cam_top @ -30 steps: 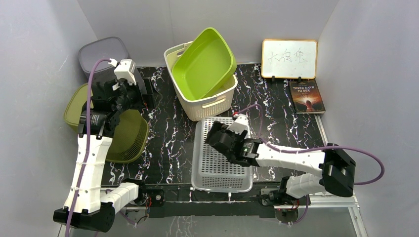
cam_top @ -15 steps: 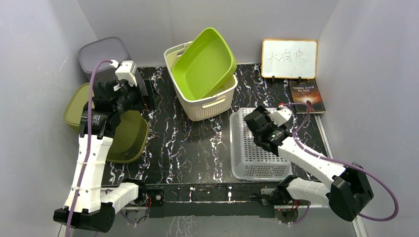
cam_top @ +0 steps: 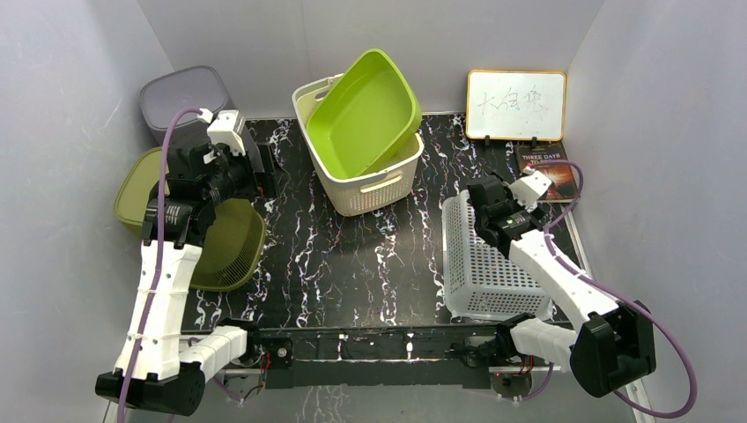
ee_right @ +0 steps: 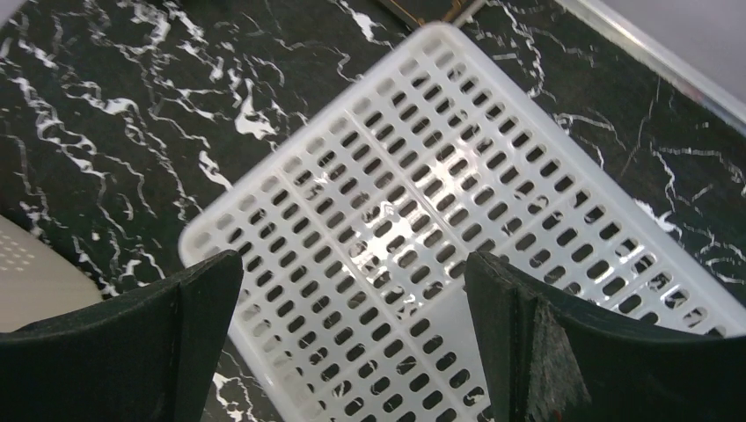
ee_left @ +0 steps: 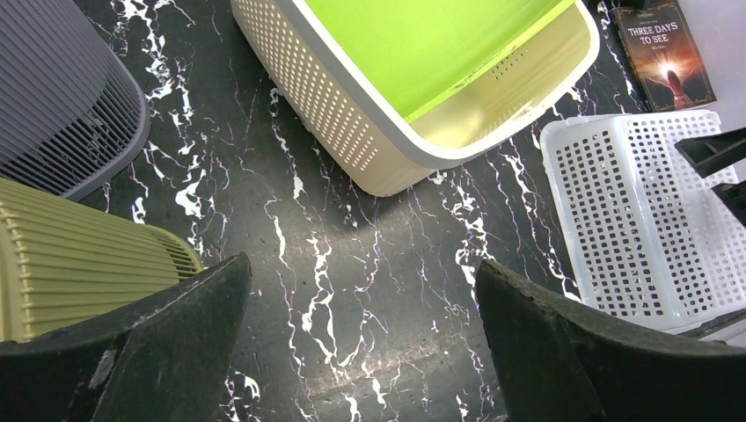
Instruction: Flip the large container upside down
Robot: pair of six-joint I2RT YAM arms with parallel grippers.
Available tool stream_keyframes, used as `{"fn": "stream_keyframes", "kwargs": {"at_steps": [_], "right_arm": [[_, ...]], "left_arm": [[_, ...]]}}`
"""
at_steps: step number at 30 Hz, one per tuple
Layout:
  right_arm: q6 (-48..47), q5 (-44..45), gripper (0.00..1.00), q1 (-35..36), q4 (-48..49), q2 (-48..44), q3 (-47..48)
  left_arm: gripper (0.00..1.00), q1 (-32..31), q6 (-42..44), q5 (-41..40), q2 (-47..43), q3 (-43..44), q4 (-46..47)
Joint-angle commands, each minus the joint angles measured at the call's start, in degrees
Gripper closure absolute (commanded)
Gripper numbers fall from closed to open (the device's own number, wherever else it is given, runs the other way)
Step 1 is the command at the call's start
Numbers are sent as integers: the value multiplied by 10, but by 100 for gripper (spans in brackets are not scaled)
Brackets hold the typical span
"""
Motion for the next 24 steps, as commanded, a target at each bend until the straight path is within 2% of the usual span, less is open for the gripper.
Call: {"fn": "stream_keyframes", "kwargs": {"at_steps": [1, 5, 8, 15, 20, 24], "right_arm": [[-102, -17, 2, 0, 19, -19, 63], [-165, -135, 2, 5, 56, -29, 77], [-176, -177, 2, 29, 57, -12, 86], [-170, -159, 2, 198, 77, 52, 105], [-163, -189, 2, 221, 100, 99, 98], [-137, -146, 2, 221, 83, 112, 81]], "left_arm": [[2, -1, 0, 14, -9, -8, 7], [2, -1, -6, 17, -9, -14, 11], [2, -1, -8, 16, -9, -12, 11], [2, -2, -13, 9, -9, -20, 11], [2, -1, -15, 4, -14, -25, 9], [2, -1, -11, 0, -16, -28, 4]]}}
